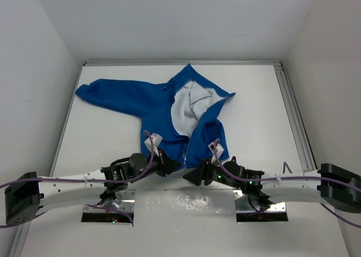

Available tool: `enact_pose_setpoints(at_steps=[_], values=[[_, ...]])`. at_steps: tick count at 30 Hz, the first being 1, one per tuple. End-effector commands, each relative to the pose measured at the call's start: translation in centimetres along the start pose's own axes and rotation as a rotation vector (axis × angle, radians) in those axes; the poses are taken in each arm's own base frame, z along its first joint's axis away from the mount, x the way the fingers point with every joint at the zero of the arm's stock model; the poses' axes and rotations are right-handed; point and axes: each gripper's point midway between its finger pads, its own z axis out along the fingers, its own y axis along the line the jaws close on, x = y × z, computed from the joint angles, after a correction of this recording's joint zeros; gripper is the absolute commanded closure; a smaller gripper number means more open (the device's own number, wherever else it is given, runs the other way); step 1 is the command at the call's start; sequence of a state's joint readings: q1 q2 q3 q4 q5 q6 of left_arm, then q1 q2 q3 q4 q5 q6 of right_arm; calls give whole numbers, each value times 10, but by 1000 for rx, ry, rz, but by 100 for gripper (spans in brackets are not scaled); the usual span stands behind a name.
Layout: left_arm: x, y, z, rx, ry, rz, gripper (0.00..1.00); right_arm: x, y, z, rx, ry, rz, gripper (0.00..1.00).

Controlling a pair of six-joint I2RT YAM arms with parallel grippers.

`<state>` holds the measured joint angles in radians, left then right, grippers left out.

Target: Zip up the jacket

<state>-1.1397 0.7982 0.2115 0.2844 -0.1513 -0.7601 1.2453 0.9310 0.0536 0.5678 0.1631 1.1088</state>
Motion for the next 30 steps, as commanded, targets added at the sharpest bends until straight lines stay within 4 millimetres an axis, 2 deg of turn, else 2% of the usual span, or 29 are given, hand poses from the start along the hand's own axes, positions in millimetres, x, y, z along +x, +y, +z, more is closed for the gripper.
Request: enact_pose_setpoints(at_steps=[1, 17, 24, 30], values=[[-5, -24, -3, 103, -15, -44, 100, -24, 22, 2, -80, -109, 52, 43], [-6, -33, -7, 148, -16, -70, 100, -21, 15, 10, -63, -113, 50, 43], [-1, -32, -6, 155, 4, -76, 100, -23, 25, 14, -101, -118, 45, 44], [-1, -31, -8, 156, -2, -79, 100, -22, 24, 15, -106, -122, 43, 47]])
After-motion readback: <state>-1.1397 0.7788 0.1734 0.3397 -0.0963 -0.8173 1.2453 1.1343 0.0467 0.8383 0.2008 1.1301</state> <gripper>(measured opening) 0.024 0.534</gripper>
